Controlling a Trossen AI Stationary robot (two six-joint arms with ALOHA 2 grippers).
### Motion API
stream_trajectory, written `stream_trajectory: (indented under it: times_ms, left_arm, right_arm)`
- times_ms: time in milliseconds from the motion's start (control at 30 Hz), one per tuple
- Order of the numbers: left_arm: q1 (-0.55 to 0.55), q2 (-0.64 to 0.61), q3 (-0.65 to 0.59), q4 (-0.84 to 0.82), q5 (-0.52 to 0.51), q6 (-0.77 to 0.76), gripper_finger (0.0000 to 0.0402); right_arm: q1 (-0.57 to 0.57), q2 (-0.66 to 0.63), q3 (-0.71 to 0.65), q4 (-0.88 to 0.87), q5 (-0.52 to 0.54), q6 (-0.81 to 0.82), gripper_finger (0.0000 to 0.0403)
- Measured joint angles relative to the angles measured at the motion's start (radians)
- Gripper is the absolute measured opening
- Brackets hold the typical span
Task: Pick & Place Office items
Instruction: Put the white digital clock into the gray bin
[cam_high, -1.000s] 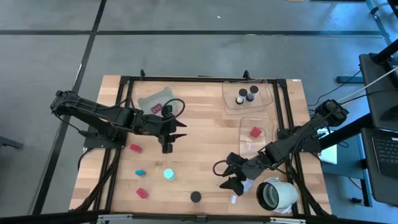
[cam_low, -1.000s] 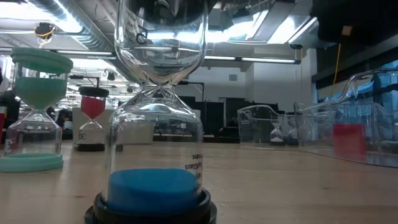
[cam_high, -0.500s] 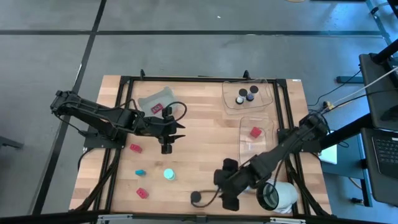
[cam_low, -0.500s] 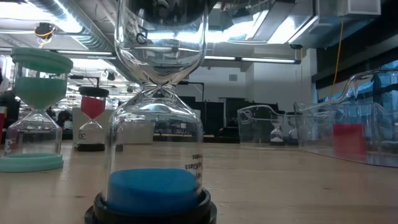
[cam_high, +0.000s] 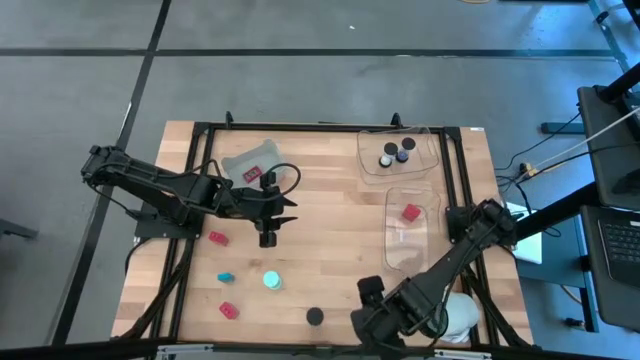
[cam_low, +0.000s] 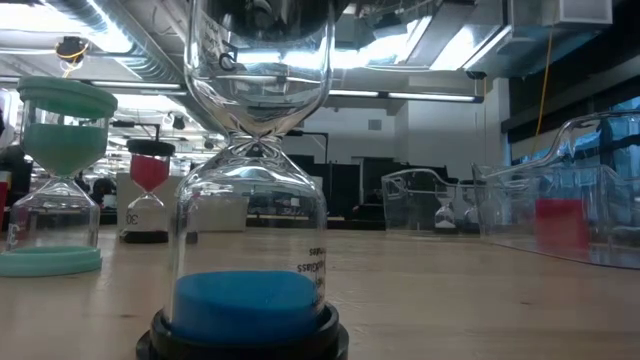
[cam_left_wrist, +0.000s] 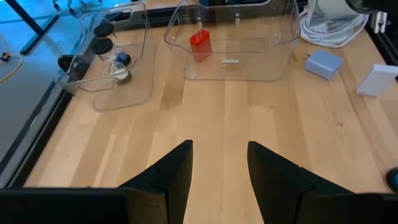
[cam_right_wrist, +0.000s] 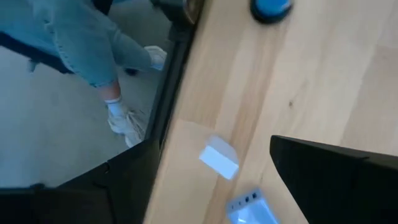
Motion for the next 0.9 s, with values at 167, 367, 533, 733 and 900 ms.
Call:
stream_trajectory:
  times_ms: [167, 367, 533, 733, 900]
  left_arm:
    - [0.0, 0.0, 0.0, -0.015, 0.0, -0.026, 0.0144]
    - [0.0, 0.0, 0.0, -0.026, -0.001, -0.074, 0.0143]
    - [0.0, 0.0, 0.0, -0.03, 0.0, -0.086, 0.0143]
    - [0.0, 0.0, 0.0, -0.034, -0.001, -0.105, 0.0143]
    - [0.0, 0.0, 0.0, -0.037, -0.001, -0.105, 0.0143]
  right_arm:
    - [0.007, 0.032, 0.0, 0.009, 0.004, -0.088, 0.0288]
    - [0.018, 0.1, -0.002, -0.031, -0.055, -0.207, 0.0281]
    - [0.024, 0.136, -0.001, -0.037, -0.026, -0.323, 0.0281]
    - [0.024, 0.184, -0.001, -0.063, -0.015, -0.412, 0.0281]
    - [0.024, 0.203, -0.002, -0.087, 0.007, -0.441, 0.0276]
